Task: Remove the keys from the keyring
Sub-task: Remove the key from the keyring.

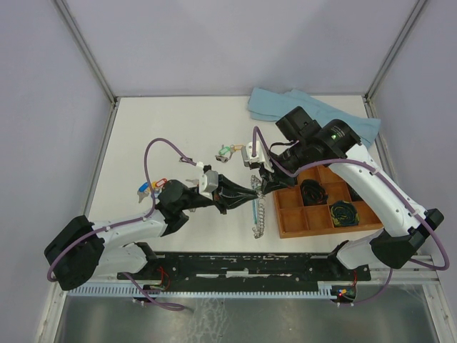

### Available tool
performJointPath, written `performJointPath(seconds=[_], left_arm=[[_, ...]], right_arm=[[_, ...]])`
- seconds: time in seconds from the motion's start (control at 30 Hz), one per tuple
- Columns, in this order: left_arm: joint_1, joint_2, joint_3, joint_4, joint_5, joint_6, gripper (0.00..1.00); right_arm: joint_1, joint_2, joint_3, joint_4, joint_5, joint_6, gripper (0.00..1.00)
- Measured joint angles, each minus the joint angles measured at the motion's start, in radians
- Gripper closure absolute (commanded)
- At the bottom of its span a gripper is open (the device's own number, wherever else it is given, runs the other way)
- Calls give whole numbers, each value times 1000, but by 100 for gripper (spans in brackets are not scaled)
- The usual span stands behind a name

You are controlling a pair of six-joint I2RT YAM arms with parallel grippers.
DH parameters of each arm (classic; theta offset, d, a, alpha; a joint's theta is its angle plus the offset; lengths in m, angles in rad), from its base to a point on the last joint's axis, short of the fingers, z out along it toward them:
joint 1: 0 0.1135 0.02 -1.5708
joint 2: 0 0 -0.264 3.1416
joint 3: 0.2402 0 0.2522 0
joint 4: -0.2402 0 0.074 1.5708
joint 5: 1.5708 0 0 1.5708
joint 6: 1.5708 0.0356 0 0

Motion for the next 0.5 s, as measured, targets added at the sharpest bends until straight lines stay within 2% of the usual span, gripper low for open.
performJointPath(seconds=[0.27, 0.5], left_arm=[[0, 0, 0, -22, 0, 0, 70], [0, 0, 6, -31, 0, 1, 68]], right_arm=[[0, 0, 0, -1, 0, -1, 99], [0, 0, 0, -1, 0, -7, 99]])
